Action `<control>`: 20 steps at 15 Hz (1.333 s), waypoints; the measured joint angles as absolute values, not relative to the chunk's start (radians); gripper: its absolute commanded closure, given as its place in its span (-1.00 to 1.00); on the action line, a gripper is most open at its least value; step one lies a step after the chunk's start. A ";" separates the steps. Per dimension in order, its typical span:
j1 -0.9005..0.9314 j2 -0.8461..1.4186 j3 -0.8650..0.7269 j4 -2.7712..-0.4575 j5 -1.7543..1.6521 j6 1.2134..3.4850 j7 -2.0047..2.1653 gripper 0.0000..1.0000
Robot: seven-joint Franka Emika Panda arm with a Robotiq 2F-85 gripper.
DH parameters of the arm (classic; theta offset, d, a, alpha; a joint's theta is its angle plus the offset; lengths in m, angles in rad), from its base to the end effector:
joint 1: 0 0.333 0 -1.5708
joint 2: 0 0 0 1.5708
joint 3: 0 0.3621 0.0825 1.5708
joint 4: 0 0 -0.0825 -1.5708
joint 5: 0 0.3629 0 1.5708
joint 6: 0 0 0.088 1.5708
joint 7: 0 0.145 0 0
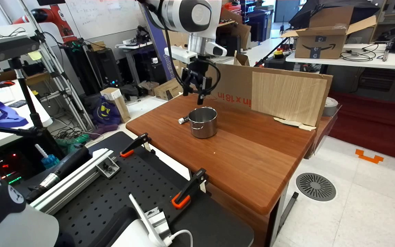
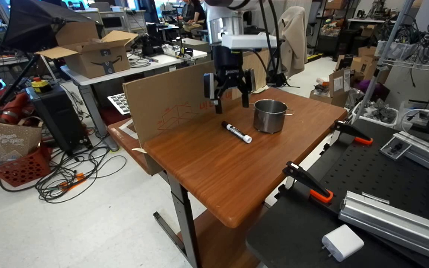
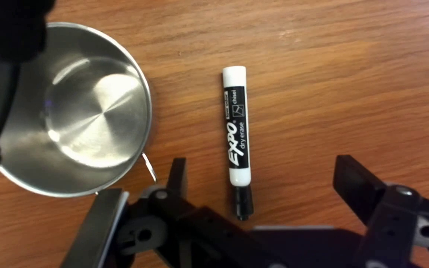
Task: Put the marker in the pot
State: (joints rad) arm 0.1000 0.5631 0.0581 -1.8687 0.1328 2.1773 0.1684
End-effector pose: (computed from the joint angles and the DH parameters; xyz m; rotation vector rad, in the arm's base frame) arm 0.6026 0.1036 0.2124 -3.0216 0.1589 0.4144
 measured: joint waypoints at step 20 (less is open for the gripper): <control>0.201 0.694 -0.007 -1.793 -0.033 2.239 0.378 0.94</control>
